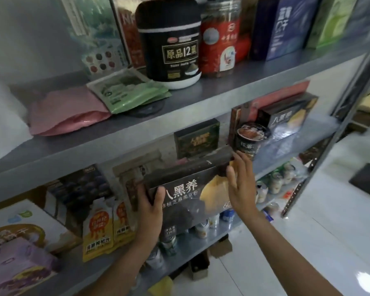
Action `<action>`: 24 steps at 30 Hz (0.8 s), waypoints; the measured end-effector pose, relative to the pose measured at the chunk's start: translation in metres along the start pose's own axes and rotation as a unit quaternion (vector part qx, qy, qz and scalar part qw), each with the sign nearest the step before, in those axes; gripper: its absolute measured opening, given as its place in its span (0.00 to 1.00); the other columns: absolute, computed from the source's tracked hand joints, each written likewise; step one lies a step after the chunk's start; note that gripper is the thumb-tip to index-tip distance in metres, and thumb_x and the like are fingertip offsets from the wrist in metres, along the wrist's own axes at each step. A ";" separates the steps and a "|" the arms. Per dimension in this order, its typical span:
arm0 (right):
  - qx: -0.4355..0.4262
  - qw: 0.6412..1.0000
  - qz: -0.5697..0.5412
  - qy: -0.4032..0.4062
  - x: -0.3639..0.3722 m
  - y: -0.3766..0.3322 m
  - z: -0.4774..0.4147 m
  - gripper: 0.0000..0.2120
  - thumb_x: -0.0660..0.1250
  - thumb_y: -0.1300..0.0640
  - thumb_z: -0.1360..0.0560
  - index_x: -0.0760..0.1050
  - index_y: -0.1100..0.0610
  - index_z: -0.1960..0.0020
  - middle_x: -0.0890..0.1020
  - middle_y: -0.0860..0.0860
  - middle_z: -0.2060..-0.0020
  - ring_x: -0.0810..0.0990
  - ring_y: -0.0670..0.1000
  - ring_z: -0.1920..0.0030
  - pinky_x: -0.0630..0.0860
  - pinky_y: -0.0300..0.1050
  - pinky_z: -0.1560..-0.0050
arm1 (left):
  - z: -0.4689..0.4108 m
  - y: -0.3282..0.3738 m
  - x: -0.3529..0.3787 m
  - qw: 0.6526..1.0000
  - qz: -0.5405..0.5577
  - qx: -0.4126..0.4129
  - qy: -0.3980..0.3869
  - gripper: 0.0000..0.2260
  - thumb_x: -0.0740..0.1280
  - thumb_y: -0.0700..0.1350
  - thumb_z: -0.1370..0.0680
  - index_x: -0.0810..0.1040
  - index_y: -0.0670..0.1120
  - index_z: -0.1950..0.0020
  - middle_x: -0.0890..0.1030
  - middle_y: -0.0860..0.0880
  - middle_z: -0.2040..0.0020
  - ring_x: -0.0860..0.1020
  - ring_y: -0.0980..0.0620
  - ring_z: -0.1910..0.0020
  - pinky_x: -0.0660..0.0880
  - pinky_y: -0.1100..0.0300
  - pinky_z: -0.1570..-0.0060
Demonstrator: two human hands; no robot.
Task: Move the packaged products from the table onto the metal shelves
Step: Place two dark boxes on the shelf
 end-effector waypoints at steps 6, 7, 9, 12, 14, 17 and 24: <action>0.200 0.972 -0.104 0.061 -0.052 0.031 0.011 0.33 0.58 0.38 0.24 0.53 0.49 0.24 0.64 0.50 0.28 0.65 0.47 0.31 0.64 0.46 0.31 | 0.020 0.015 0.059 0.995 0.008 0.034 -0.089 0.29 0.63 0.75 0.36 0.68 0.57 0.45 0.76 0.56 0.48 0.77 0.68 0.52 0.74 0.72 0.55; 0.230 0.963 -0.120 0.072 -0.063 0.039 0.009 0.34 0.60 0.39 0.24 0.52 0.49 0.24 0.63 0.50 0.27 0.64 0.48 0.30 0.63 0.49 0.29 | 0.023 0.015 0.073 0.994 0.017 0.030 -0.101 0.30 0.63 0.75 0.37 0.68 0.58 0.44 0.76 0.56 0.47 0.77 0.67 0.51 0.75 0.71 0.54; 0.285 0.944 -0.138 0.091 -0.089 0.057 0.003 0.35 0.60 0.35 0.26 0.54 0.47 0.25 0.64 0.51 0.27 0.65 0.51 0.29 0.61 0.55 0.28 | 0.028 0.019 0.102 0.991 0.037 0.032 -0.123 0.31 0.64 0.75 0.37 0.68 0.59 0.42 0.77 0.57 0.44 0.77 0.64 0.46 0.76 0.68 0.50; 0.366 0.912 -0.170 0.071 -0.135 0.084 0.006 0.32 0.56 0.33 0.24 0.60 0.49 0.26 0.68 0.48 0.32 0.69 0.51 0.33 0.68 0.52 0.37 | 0.036 0.024 0.151 0.987 0.068 0.023 -0.141 0.35 0.65 0.77 0.40 0.68 0.56 0.42 0.76 0.60 0.44 0.76 0.67 0.46 0.73 0.71 0.50; 0.392 0.903 -0.172 0.048 -0.161 0.106 0.016 0.25 0.55 0.41 0.20 0.61 0.51 0.27 0.69 0.48 0.34 0.69 0.50 0.38 0.68 0.47 0.45 | 0.042 0.029 0.185 0.985 0.072 0.019 -0.157 0.34 0.65 0.77 0.39 0.67 0.57 0.41 0.76 0.64 0.46 0.75 0.69 0.45 0.71 0.73 0.50; 0.392 0.906 -0.157 0.023 -0.198 0.134 0.023 0.24 0.66 0.52 0.23 0.62 0.53 0.29 0.69 0.50 0.33 0.70 0.49 0.38 0.68 0.49 0.39 | 0.046 0.032 0.231 0.980 0.066 0.014 -0.187 0.31 0.67 0.73 0.37 0.68 0.58 0.41 0.76 0.65 0.45 0.75 0.66 0.44 0.73 0.70 0.48; 0.397 0.906 -0.141 0.037 -0.253 0.182 -0.015 0.34 0.77 0.62 0.32 0.64 0.55 0.31 0.73 0.49 0.38 0.74 0.52 0.38 0.69 0.43 0.46 | 0.030 0.032 0.314 0.970 0.050 0.002 -0.238 0.24 0.70 0.62 0.34 0.67 0.63 0.41 0.78 0.61 0.44 0.77 0.62 0.44 0.75 0.55 0.42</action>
Point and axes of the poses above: each hand's wrist, its own z-axis away from the middle knuckle, its own x-axis out of the palm, y = z × x, the point moved 1 cm from there along -z, towards the middle knuckle
